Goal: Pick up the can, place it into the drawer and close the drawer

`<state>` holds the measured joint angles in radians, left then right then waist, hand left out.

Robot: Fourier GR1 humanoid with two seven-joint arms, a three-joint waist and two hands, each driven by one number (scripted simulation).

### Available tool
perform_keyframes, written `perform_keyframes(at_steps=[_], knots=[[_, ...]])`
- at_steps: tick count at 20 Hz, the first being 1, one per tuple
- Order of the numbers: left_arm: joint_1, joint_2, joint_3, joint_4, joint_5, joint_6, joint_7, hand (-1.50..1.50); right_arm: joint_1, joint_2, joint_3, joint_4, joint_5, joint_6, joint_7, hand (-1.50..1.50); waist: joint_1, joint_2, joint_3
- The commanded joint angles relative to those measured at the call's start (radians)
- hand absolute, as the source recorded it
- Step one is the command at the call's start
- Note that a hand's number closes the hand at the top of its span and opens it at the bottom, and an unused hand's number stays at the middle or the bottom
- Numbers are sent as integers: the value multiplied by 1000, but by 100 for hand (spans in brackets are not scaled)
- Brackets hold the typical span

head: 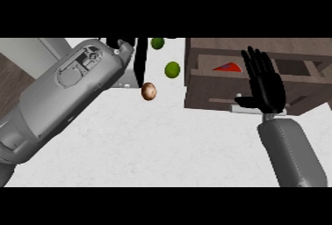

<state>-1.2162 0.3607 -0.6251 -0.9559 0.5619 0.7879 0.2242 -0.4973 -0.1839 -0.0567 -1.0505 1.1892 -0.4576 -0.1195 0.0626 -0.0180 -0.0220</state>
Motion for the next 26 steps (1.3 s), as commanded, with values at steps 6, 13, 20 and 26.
perform_keyframes(at_steps=[6, 13, 20, 26], knots=[[85, 87, 0, -128, -29, -10, 63, -150, -206, 10, -93, 364, 5, -165, -24, -150, 10, 29, 24], [197, 102, -7, -244, -54, 16, 65, -150, -426, 21, -135, 579, 51, -235, 44, -150, 24, 37, 24], [279, 141, -3, -340, -76, 2, 60, -150, -511, 13, -165, 711, 53, -323, 40, -150, 30, 41, 25], [345, 188, 22, -412, -75, -30, 38, -150, -592, -32, -196, 780, 38, -283, 33, -150, 49, 48, 25]])
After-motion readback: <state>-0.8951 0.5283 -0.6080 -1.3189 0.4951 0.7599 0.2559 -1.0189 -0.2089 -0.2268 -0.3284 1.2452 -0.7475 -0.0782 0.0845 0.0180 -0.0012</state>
